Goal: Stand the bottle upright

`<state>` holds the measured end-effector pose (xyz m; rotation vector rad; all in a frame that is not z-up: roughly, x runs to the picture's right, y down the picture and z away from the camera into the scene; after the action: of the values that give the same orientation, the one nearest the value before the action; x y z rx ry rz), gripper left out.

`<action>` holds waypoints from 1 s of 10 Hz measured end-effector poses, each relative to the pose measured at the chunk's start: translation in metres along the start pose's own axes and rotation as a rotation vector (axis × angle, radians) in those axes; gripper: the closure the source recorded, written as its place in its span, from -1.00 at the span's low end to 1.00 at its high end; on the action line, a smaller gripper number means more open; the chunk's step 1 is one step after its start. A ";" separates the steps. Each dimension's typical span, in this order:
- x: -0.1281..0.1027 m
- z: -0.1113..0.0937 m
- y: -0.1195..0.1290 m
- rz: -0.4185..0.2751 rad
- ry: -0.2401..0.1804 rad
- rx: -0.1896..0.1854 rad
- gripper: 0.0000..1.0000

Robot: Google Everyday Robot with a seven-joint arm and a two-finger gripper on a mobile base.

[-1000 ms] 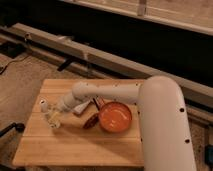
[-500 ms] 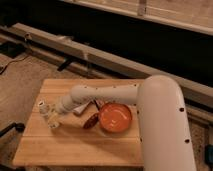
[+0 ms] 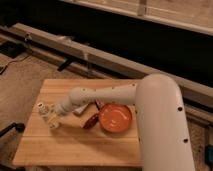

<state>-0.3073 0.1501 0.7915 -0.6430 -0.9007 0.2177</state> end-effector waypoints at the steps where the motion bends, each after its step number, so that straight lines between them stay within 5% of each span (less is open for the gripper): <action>1: 0.003 0.000 0.000 0.005 0.002 -0.001 -0.50; 10: 0.012 -0.001 -0.002 0.030 0.015 -0.015 -0.60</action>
<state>-0.2994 0.1533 0.7996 -0.6718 -0.8795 0.2332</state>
